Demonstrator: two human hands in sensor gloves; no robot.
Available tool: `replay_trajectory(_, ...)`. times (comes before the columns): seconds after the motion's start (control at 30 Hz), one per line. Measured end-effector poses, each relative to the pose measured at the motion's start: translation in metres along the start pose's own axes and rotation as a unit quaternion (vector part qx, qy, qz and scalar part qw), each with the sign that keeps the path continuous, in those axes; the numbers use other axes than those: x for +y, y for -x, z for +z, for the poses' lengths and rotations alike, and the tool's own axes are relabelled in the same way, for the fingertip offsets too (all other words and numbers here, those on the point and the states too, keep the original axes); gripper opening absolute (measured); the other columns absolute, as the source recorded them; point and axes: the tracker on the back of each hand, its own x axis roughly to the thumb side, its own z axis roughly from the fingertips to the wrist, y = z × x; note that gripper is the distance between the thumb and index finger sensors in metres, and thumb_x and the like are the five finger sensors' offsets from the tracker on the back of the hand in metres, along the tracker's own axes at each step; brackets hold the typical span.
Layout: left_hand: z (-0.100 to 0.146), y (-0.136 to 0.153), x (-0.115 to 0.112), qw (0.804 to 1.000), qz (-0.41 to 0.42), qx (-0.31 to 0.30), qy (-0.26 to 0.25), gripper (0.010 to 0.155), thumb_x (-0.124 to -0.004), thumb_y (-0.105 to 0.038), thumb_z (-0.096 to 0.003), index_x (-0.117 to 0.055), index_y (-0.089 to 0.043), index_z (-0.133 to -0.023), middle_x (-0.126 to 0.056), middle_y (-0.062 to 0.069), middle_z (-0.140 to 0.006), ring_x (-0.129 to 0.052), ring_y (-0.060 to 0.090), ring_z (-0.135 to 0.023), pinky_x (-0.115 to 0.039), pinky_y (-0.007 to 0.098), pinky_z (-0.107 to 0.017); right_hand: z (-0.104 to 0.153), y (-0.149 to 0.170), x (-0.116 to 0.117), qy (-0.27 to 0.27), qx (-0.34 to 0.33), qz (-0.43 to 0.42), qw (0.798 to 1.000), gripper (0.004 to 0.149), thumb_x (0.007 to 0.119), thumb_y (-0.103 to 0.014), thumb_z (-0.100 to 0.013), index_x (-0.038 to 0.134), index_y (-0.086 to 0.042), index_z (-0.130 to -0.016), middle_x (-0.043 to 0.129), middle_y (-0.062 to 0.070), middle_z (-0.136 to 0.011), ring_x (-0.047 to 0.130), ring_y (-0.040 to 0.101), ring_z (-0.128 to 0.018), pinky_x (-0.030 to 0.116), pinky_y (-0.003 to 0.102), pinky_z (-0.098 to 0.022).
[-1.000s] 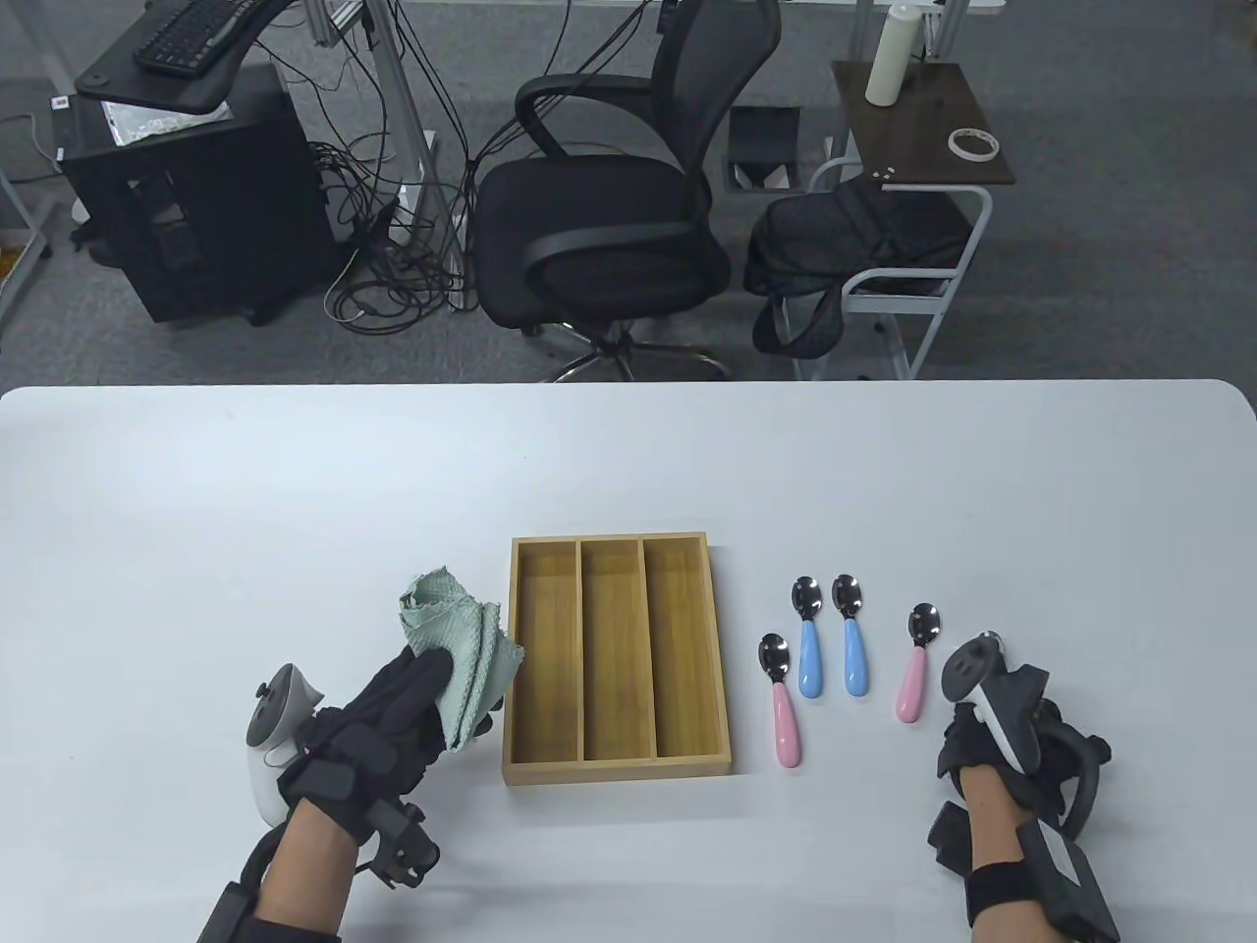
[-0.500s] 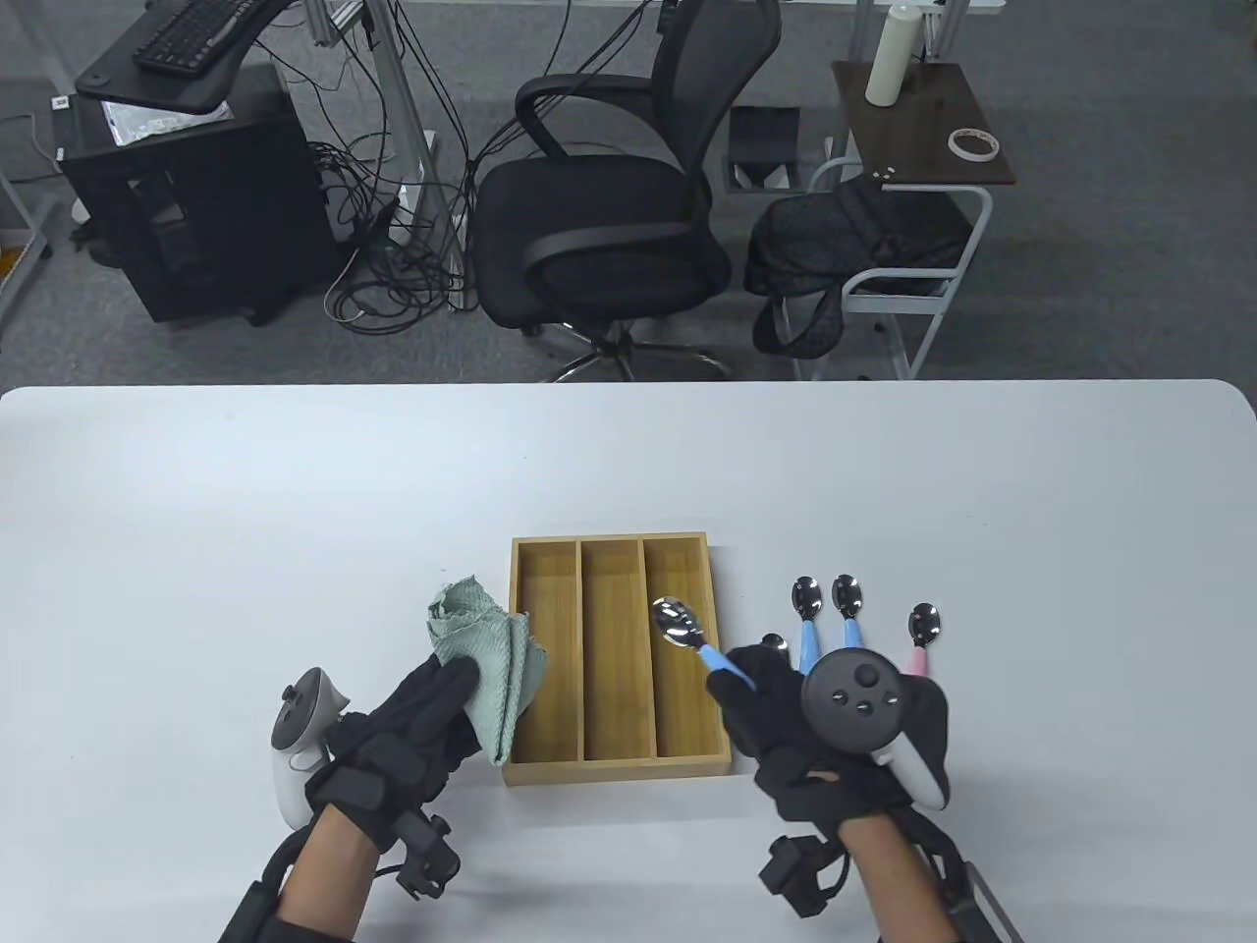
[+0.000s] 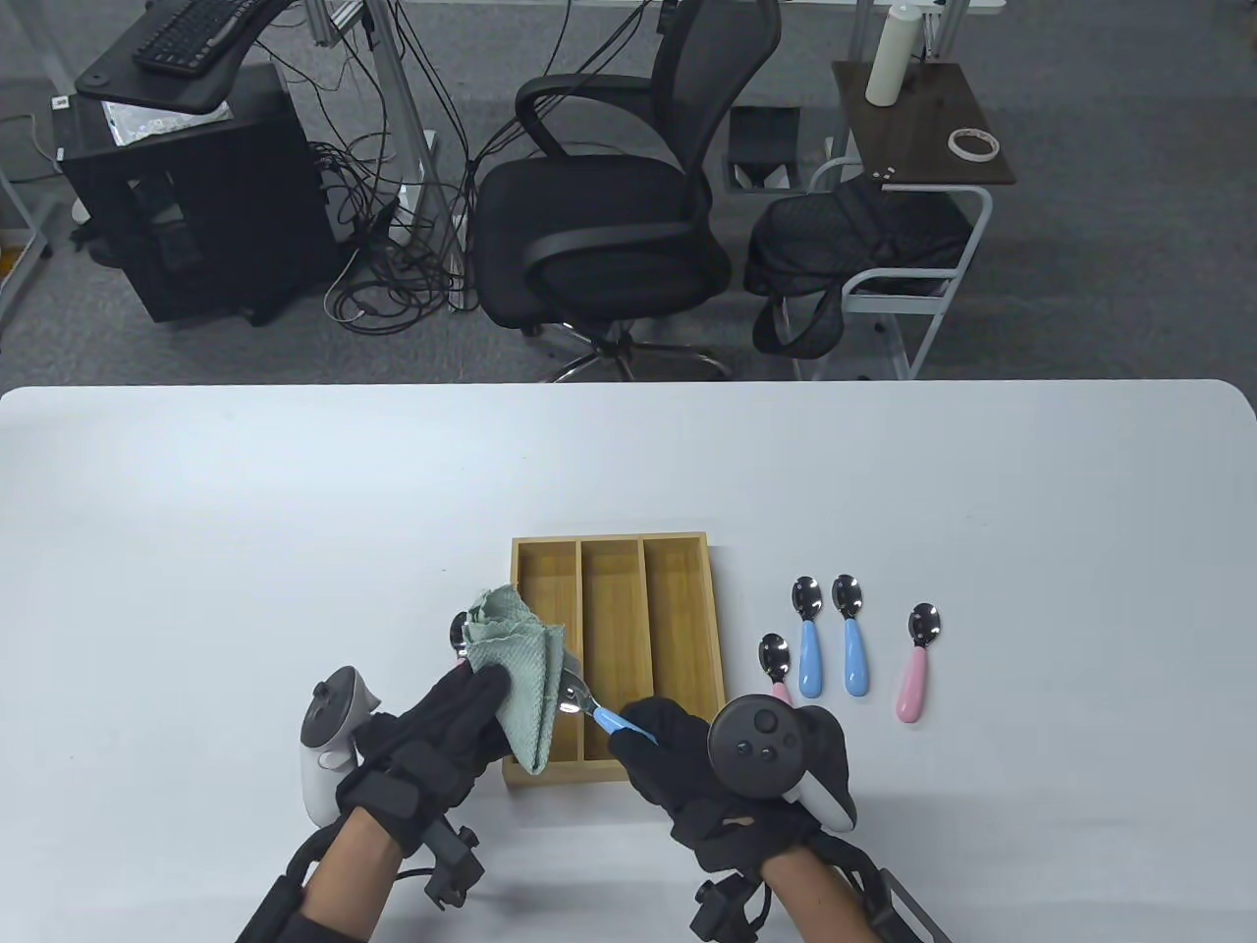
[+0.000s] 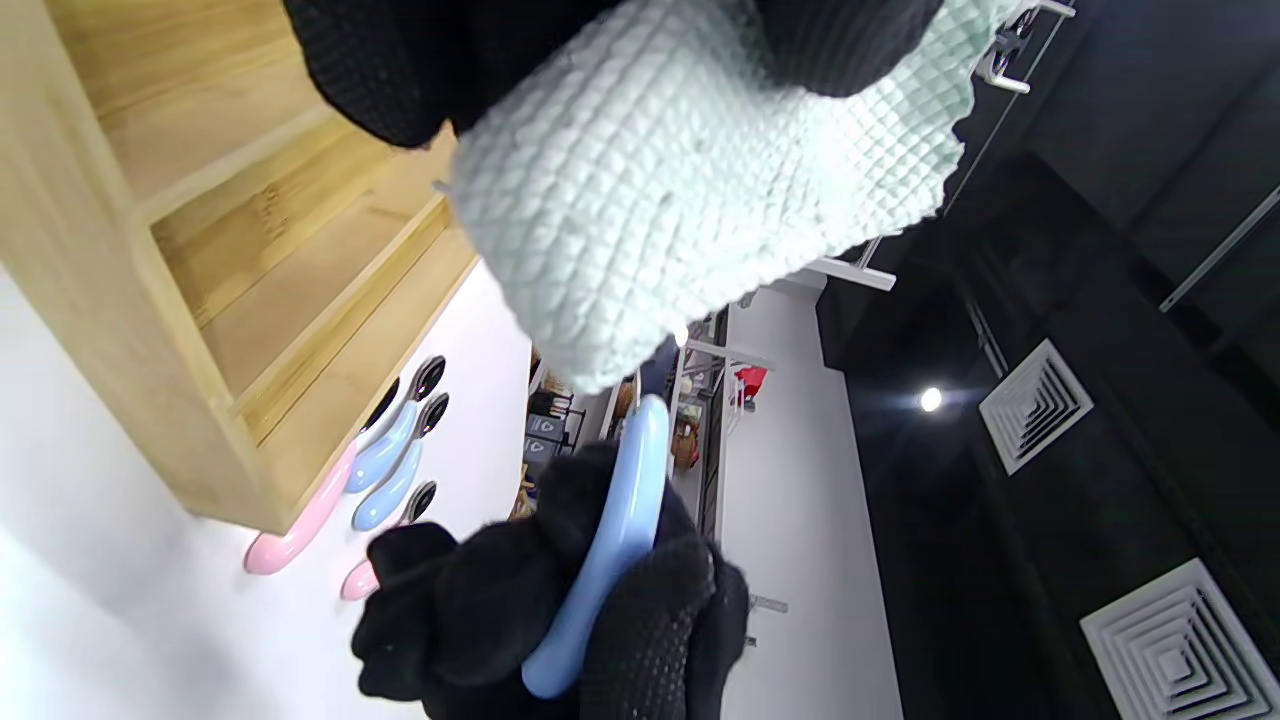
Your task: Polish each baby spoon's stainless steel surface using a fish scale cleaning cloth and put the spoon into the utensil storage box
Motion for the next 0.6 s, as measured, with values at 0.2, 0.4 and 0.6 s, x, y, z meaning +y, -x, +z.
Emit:
replay_trajectory(0.2, 0.000, -0.002, -0.018, 0.991, -0.134, 0.009, 0.023, 0.056, -0.070, -0.042, -0.0641, -0.060, -0.010, -0.109, -0.080, 0.014, -0.100, -0.094, 0.033, -0.080, -0.079, 0.052, -0.061, 0.005, 0.005, 0.018, -0.007, -0.026, 0.050, 0.998, 0.047, 0.057, -0.047, -0.065, 0.060, -0.015, -0.099, 0.084, -0.001, -0.073, 0.095, 0.022, -0.057, 0.072, 0.057, -0.062)
replay_trajectory(0.4, 0.008, -0.015, -0.027, 0.947, -0.312, -0.043, -0.067, 0.059, -0.083, -0.057, -0.0477, -0.081, -0.015, -0.089, -0.099, -0.002, -0.070, -0.109, 0.012, -0.051, -0.094, 0.037, -0.042, 0.012, -0.005, 0.020, 0.017, -0.049, 0.078, 0.996, 0.047, 0.058, -0.048, -0.065, 0.061, -0.016, -0.098, 0.084, -0.002, -0.072, 0.095, 0.021, -0.057, 0.073, 0.057, -0.062)
replay_trajectory(0.6, 0.009, -0.015, -0.029, 0.949, -0.308, -0.048, -0.047, 0.056, -0.068, -0.052, -0.0569, -0.084, -0.007, -0.087, -0.102, 0.002, -0.066, -0.111, 0.014, -0.049, -0.094, 0.039, -0.042, 0.013, -0.003, 0.020, 0.021, -0.046, 0.075, 0.996, 0.047, 0.056, -0.048, -0.065, 0.061, -0.014, -0.098, 0.083, -0.003, -0.072, 0.095, 0.020, -0.057, 0.073, 0.057, -0.062)
